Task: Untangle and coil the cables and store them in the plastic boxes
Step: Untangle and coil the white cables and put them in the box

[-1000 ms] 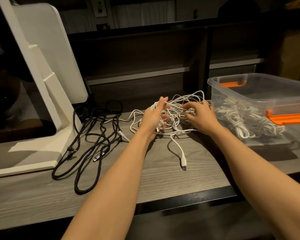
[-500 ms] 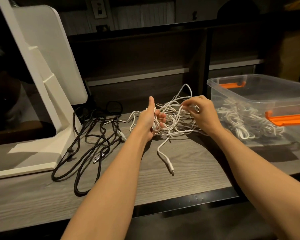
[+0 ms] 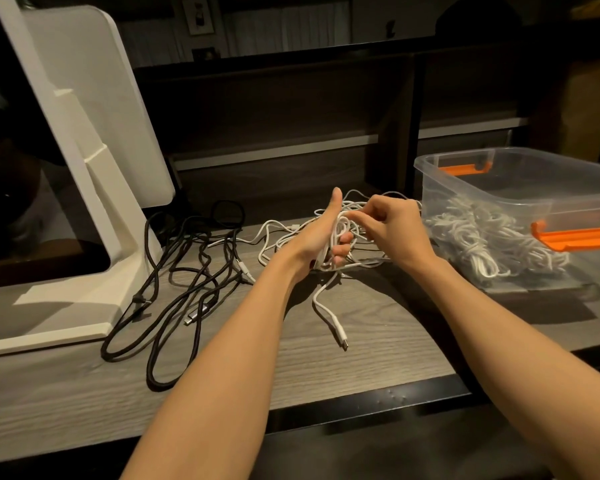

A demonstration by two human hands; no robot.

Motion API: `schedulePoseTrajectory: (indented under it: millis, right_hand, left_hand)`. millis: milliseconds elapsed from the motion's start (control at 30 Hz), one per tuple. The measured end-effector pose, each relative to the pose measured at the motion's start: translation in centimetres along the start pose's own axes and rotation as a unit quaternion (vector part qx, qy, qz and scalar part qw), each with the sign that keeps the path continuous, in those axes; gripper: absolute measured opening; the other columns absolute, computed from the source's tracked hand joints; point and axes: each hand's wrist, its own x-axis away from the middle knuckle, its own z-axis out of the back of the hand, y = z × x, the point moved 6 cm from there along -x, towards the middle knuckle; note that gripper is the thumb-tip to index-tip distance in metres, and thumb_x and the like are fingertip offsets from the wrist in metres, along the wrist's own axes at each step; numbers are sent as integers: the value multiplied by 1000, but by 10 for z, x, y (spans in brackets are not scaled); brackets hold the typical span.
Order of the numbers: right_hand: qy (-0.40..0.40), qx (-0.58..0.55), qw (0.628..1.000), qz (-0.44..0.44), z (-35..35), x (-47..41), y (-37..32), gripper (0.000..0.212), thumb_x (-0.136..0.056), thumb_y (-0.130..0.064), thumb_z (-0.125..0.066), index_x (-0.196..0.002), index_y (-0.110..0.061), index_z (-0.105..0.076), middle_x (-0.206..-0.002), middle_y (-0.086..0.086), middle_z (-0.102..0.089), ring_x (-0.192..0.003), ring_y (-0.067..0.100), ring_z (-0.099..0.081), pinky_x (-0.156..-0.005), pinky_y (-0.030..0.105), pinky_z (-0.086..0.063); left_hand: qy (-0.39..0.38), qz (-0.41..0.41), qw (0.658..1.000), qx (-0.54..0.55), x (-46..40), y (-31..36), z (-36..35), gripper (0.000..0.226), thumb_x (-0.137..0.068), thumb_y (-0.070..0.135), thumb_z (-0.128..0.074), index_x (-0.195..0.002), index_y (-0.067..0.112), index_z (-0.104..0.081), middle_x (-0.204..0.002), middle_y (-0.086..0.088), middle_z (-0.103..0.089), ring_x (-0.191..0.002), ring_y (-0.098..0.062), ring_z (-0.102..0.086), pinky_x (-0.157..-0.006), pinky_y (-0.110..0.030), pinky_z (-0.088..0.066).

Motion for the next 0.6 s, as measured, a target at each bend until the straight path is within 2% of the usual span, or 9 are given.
schedulePoseTrajectory:
  millis: [33, 100, 167, 233, 300, 367, 467, 533, 600]
  right_hand:
    - [-2, -6, 1000, -11, 0, 0, 1, 23, -87, -30, -67, -75, -11, -64, -60, -3, -58, -56, 10, -57, -56, 20, -46]
    - [-18, -19, 999, -27, -2, -1, 3, 22, -89, -27, -64, -76, -9, -64, -62, 0, -60, -56, 11, -58, -55, 21, -47]
    - [-47, -28, 998, -27, -5, 0, 3, 18, -91, -24, -61, -80, -10, -64, -65, -1, -61, -58, 11, -59, -56, 20, -48]
    - [-72, -24, 997, -22, -7, 1, 6, 13, -93, -24, -59, -84, -15, -63, -69, -4, -61, -65, 10, -60, -62, 21, -50]
    - [-89, -4, 996, -21, -9, 1, 11, 13, -93, -25, -58, -85, -17, -64, -73, -5, -62, -71, 10, -61, -67, 23, -50]
    - [-109, 27, 994, -9, -12, 1, 13, 12, -94, -23, -59, -90, -14, -66, -80, -3, -64, -76, 12, -61, -71, 26, -49]
    - [-145, 97, 985, -21, -21, 0, 25, 16, -93, -23, -59, -98, -13, -71, -90, 2, -69, -85, 16, -62, -79, 34, -50]
    - [-155, 126, 979, -50, -22, 1, 37, 16, -93, -22, -58, -99, -14, -71, -93, 4, -70, -89, 19, -61, -80, 33, -47]
    - [-143, 143, 977, -63, -19, 1, 47, 15, -94, -16, -55, -96, -15, -70, -93, 5, -70, -93, 24, -60, -81, 35, -45]
  left_hand:
    - [0, -10, 1000, -16, -1, 0, 0, 76, -94, 67, -32, -145, 11, -37, -57, 6, -44, -51, -7, -40, -50, -19, -42]
    - [13, -25, 997, -66, 2, 2, 0, 45, -96, 56, -46, -110, 15, -57, -59, 7, -43, -55, -9, -42, -56, -20, -43]
    - [31, -33, 998, -49, 3, 2, 0, 36, -99, 46, -47, -83, 15, -53, -56, 6, -40, -51, -9, -39, -53, -19, -41]
    - [78, -38, 996, 3, 2, 0, 4, 40, -101, 43, -44, -72, 16, -49, -51, 7, -40, -46, -8, -39, -50, -19, -41]
    - [149, -52, 987, 17, 2, -1, 11, 42, -102, 43, -43, -74, 13, -55, -50, 5, -43, -44, -8, -41, -52, -23, -43]
    - [219, -68, 973, -3, 0, -2, 18, 40, -102, 42, -41, -96, 11, -65, -59, 2, -52, -43, -7, -44, -55, -24, -44]
    - [245, -89, 962, 75, 0, -2, 22, 38, -103, 42, -38, -127, 20, -58, -102, 1, -66, -52, -5, -51, -67, -26, -46]
    - [214, -101, 959, 156, 1, 1, 23, 35, -104, 43, -35, -119, 26, -62, -115, 6, -64, -76, -7, -57, -72, -25, -48]
    - [175, -95, 954, 226, 4, 3, 21, 37, -104, 42, -34, -101, 25, -66, -108, 10, -69, -101, -11, -60, -85, -29, -48]
